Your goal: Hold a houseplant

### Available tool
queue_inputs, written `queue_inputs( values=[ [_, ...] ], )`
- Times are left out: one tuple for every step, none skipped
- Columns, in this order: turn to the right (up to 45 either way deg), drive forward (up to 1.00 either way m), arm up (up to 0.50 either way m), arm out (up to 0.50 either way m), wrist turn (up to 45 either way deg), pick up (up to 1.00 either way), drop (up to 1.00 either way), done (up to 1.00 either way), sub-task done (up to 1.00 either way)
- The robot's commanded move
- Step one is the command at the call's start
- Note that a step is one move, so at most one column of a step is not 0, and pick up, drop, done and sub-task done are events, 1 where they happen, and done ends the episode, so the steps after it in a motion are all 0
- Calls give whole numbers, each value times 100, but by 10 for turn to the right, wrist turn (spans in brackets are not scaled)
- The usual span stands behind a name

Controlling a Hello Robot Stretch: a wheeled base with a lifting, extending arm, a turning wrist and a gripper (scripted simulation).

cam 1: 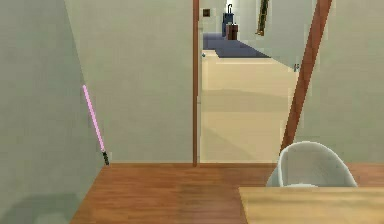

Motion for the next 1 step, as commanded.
queue_inputs(
  values=[
    [0,0,0,0,0,0,0,100,0]
  ],
)
